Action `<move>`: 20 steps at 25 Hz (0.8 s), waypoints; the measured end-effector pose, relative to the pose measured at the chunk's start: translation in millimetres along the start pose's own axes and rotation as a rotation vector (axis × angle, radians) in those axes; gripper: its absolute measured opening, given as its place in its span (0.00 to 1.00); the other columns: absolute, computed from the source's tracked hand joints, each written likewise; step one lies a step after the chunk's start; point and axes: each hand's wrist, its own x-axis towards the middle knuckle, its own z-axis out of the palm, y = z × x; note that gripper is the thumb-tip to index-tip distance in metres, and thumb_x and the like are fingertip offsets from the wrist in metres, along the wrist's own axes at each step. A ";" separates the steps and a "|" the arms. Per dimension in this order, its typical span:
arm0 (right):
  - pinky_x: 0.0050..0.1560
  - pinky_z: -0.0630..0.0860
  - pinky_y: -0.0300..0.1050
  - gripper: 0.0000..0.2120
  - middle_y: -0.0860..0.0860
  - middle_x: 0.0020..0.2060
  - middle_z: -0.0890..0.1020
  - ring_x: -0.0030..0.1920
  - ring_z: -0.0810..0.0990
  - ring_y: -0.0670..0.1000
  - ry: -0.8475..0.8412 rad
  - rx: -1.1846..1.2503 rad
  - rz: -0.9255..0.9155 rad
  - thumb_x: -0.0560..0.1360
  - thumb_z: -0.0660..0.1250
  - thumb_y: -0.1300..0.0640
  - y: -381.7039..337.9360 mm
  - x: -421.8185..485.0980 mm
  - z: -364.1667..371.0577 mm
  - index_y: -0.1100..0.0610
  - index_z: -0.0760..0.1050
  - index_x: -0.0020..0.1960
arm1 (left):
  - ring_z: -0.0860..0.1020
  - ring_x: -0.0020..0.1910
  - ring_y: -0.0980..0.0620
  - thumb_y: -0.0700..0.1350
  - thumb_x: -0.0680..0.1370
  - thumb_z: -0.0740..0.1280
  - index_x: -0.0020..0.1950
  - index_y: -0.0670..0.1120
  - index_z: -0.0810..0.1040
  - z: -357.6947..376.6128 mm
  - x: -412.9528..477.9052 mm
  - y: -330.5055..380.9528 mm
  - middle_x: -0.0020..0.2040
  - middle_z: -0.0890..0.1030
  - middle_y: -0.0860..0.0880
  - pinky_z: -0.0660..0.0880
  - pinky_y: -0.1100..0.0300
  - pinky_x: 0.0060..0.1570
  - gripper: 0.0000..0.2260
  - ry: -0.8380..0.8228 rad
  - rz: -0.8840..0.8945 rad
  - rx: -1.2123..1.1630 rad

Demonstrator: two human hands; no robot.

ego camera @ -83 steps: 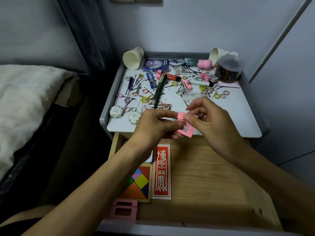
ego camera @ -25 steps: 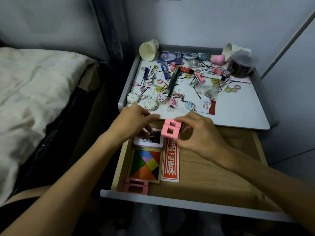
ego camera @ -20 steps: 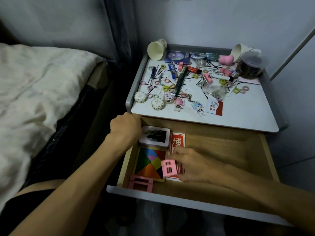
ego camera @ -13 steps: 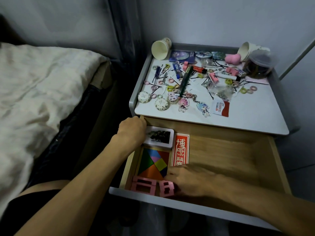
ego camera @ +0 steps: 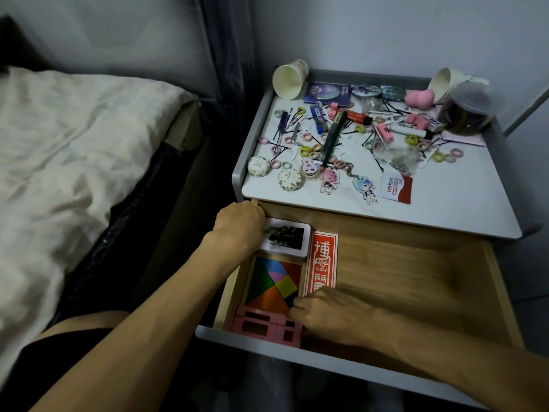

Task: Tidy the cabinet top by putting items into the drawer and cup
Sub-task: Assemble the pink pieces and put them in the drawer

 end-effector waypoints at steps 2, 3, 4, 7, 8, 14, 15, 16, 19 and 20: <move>0.61 0.75 0.54 0.13 0.59 0.57 0.76 0.57 0.78 0.57 0.014 0.018 -0.011 0.81 0.60 0.59 0.1 1.6 2.2 0.62 0.72 0.63 | 0.77 0.57 0.43 0.40 0.79 0.62 0.62 0.42 0.76 -1.7 -0.9 0.4 0.60 0.76 0.42 0.70 0.56 0.43 0.12 -0.004 -0.002 0.003; 0.61 0.75 0.53 0.12 0.59 0.57 0.76 0.56 0.78 0.57 0.014 0.034 -0.010 0.81 0.60 0.60 0.7 3.0 3.8 0.62 0.72 0.63 | 0.77 0.57 0.43 0.40 0.79 0.62 0.62 0.42 0.76 -2.7 -1.4 0.7 0.60 0.76 0.42 0.70 0.56 0.44 0.12 -0.011 -0.003 0.002; 0.60 0.75 0.53 0.12 0.59 0.57 0.76 0.56 0.78 0.57 0.016 0.052 -0.006 0.81 0.59 0.60 1.9 4.4 5.5 0.62 0.73 0.62 | 0.77 0.57 0.43 0.39 0.79 0.62 0.62 0.42 0.76 -3.8 -1.7 1.4 0.60 0.76 0.42 0.70 0.56 0.44 0.11 -0.025 -0.005 0.000; 0.60 0.75 0.54 0.12 0.59 0.57 0.77 0.56 0.77 0.57 0.019 0.091 -0.002 0.81 0.60 0.59 4.2 8.2 10.7 0.62 0.73 0.61 | 0.78 0.57 0.43 0.40 0.78 0.64 0.62 0.41 0.76 -6.9 -1.3 2.7 0.59 0.77 0.43 0.72 0.56 0.44 0.12 -0.080 -0.018 -0.005; 0.61 0.75 0.54 0.12 0.58 0.58 0.76 0.57 0.77 0.57 0.017 0.103 0.002 0.80 0.61 0.58 4.3 7.9 11.8 0.62 0.73 0.62 | 0.78 0.57 0.44 0.41 0.78 0.65 0.62 0.42 0.76 -7.9 -0.6 2.9 0.59 0.77 0.43 0.73 0.55 0.44 0.13 -0.097 -0.033 -0.010; 0.49 0.82 0.51 0.18 0.55 0.55 0.78 0.51 0.81 0.54 0.261 0.091 0.169 0.75 0.70 0.53 34.8 -16.5 -25.0 0.59 0.75 0.63 | 0.79 0.54 0.43 0.49 0.79 0.64 0.60 0.44 0.75 -27.3 -3.0 3.2 0.57 0.78 0.44 0.71 0.55 0.41 0.13 0.029 -0.057 -0.023; 0.45 0.83 0.51 0.16 0.55 0.52 0.80 0.47 0.82 0.53 0.360 0.088 0.206 0.75 0.71 0.55 43.6 -24.4 -39.4 0.59 0.77 0.60 | 0.79 0.53 0.43 0.51 0.79 0.65 0.59 0.44 0.76 -35.3 -4.3 4.0 0.55 0.78 0.44 0.71 0.55 0.41 0.13 0.077 -0.037 -0.072; 0.43 0.83 0.49 0.13 0.54 0.49 0.81 0.45 0.83 0.52 0.453 0.078 0.255 0.75 0.71 0.56 52.7 -33.5 -57.5 0.59 0.79 0.57 | 0.80 0.50 0.44 0.54 0.78 0.66 0.56 0.44 0.77 -45.2 -5.0 5.5 0.52 0.80 0.44 0.73 0.56 0.41 0.15 0.128 -0.017 -0.156; 0.46 0.80 0.44 0.08 0.52 0.48 0.84 0.44 0.82 0.50 0.711 0.117 0.485 0.77 0.68 0.60 85.3 -56.3 -116.6 0.58 0.81 0.55 | 0.81 0.42 0.48 0.55 0.78 0.67 0.49 0.47 0.82 -80.4 2.1 15.0 0.42 0.83 0.47 0.80 0.53 0.43 0.12 0.322 0.072 -0.560; 0.47 0.78 0.43 0.08 0.52 0.49 0.84 0.45 0.82 0.50 0.778 0.136 0.574 0.77 0.68 0.60 102.8 -59.7 -132.8 0.58 0.81 0.56 | 0.81 0.41 0.49 0.52 0.78 0.67 0.48 0.47 0.83 -92.6 7.9 19.2 0.41 0.83 0.48 0.80 0.51 0.43 0.10 0.391 0.103 -0.679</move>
